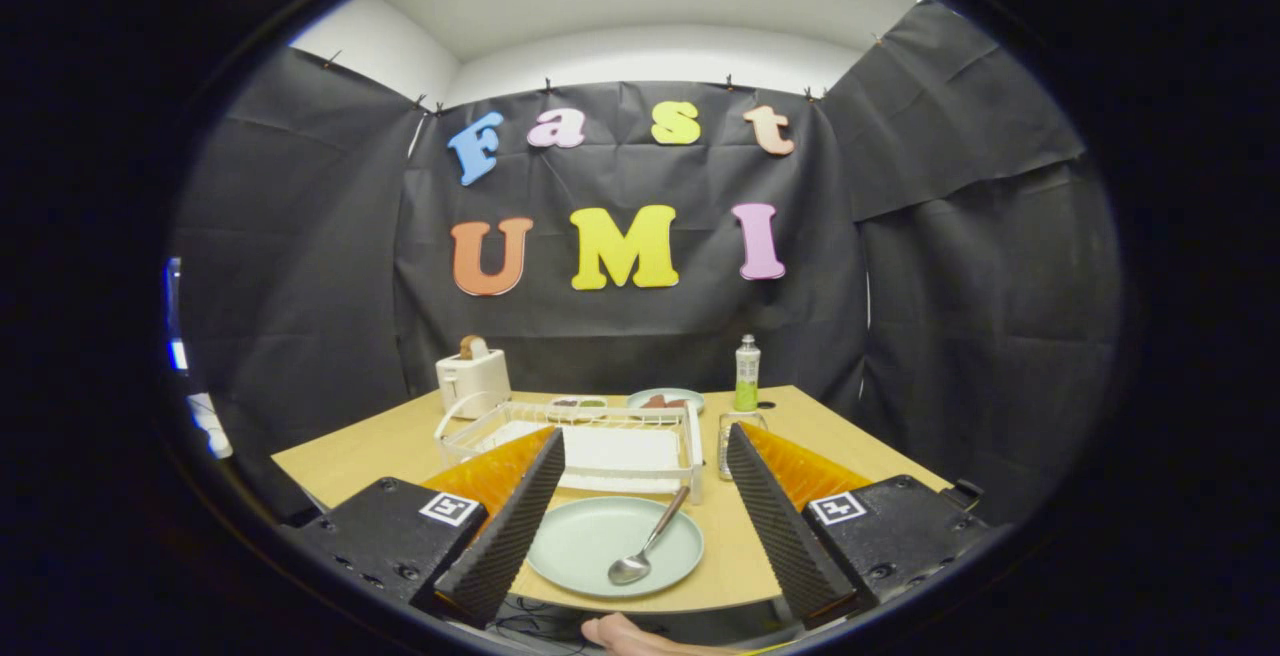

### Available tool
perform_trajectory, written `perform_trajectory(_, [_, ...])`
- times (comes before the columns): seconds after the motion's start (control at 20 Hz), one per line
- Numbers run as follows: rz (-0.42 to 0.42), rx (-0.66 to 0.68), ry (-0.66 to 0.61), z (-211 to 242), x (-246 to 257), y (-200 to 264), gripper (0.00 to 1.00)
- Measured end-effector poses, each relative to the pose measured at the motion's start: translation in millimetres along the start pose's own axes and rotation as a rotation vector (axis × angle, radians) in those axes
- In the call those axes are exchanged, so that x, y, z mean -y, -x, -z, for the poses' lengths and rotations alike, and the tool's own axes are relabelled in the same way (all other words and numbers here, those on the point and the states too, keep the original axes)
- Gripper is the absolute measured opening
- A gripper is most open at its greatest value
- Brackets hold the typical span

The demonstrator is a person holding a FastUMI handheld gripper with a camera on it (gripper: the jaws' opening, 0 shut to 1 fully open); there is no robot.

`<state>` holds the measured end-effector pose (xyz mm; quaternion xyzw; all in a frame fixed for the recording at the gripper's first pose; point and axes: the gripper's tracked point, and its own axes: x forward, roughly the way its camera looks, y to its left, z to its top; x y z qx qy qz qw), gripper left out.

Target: Take the plate from the dish rack, then take the spoon from the basket and place it into the plate.

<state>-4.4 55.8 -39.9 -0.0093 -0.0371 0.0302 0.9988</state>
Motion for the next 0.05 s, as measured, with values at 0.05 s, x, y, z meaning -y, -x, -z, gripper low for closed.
perform_trajectory(0.05, [-0.003,0.005,-0.006,-1.4,-1.8,1.6,1.0])
